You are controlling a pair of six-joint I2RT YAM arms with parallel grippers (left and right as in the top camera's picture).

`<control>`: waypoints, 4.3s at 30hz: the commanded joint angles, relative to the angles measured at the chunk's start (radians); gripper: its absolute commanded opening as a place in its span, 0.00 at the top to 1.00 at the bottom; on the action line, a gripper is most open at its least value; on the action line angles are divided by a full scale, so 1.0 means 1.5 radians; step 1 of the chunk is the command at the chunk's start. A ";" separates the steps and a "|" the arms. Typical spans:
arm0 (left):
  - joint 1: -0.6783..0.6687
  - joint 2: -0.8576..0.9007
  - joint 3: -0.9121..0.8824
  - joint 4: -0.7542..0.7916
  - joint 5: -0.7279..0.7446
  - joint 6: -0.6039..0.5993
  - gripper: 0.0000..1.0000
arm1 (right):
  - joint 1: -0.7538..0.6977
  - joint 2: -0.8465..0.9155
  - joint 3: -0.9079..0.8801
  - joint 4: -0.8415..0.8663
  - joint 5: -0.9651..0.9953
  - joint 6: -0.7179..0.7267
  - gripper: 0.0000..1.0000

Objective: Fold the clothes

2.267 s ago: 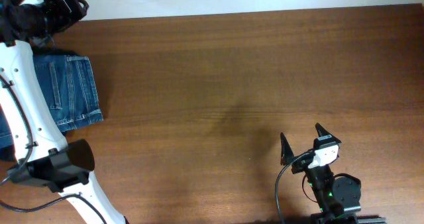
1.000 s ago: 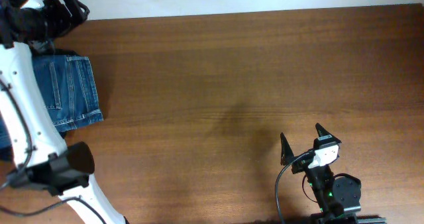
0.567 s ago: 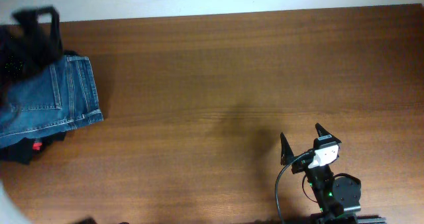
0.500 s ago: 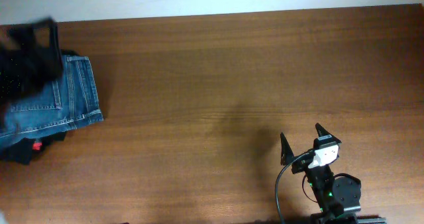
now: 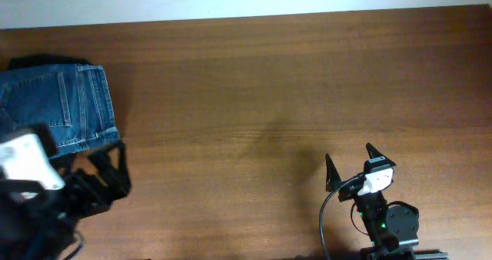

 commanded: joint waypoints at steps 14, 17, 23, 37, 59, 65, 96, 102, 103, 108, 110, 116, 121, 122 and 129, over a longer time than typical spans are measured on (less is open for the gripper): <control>-0.060 -0.211 -0.660 0.555 -0.042 -0.004 0.01 | -0.006 -0.007 -0.003 -0.003 0.006 0.001 0.01; -0.083 -0.248 -0.749 0.660 -0.081 -0.003 0.01 | -0.006 -0.007 -0.003 -0.003 0.006 0.001 0.01; -0.121 -0.328 -0.883 0.809 -0.169 0.000 0.01 | -0.006 -0.007 -0.003 -0.003 0.006 0.001 0.02; -0.134 -0.476 -1.021 0.890 -0.183 0.128 0.01 | -0.006 -0.007 -0.003 -0.003 0.006 0.001 0.01; -0.158 -0.584 -1.056 0.807 -0.186 0.301 0.01 | -0.006 -0.007 -0.003 -0.003 0.006 0.001 0.01; -0.171 -0.584 -1.056 0.807 -0.193 0.317 0.01 | -0.006 -0.007 -0.003 -0.003 0.006 0.001 0.01; -0.171 -0.584 -1.056 0.809 -0.211 0.226 0.01 | -0.006 -0.007 -0.003 -0.003 0.006 0.001 0.01; -0.171 -0.584 -1.056 0.809 -0.211 0.226 0.01 | -0.006 -0.007 -0.003 -0.003 0.006 0.001 0.01; -0.171 -0.584 -1.056 0.809 -0.211 0.226 0.01 | -0.006 -0.007 -0.003 -0.003 0.006 0.001 0.01; -0.171 -0.584 -1.056 0.809 -0.211 0.226 0.01 | -0.006 -0.007 -0.003 -0.003 0.006 0.001 0.01; -0.171 -0.584 -1.056 0.809 -0.211 0.226 0.01 | -0.006 -0.007 -0.003 -0.003 0.006 0.001 0.01; -0.171 -0.584 -1.056 0.809 -0.211 0.226 0.01 | -0.006 -0.007 -0.003 -0.003 0.006 0.001 0.01; -0.171 -0.584 -1.056 0.809 -0.211 0.226 0.01 | -0.006 -0.007 -0.003 -0.003 0.006 0.001 0.01; -0.171 -0.584 -1.056 0.809 -0.211 0.226 0.01 | -0.006 -0.007 -0.003 -0.003 0.006 0.001 0.01; -0.171 -0.584 -1.056 0.809 -0.211 0.226 0.01 | -0.006 -0.007 -0.003 -0.003 0.006 0.001 0.01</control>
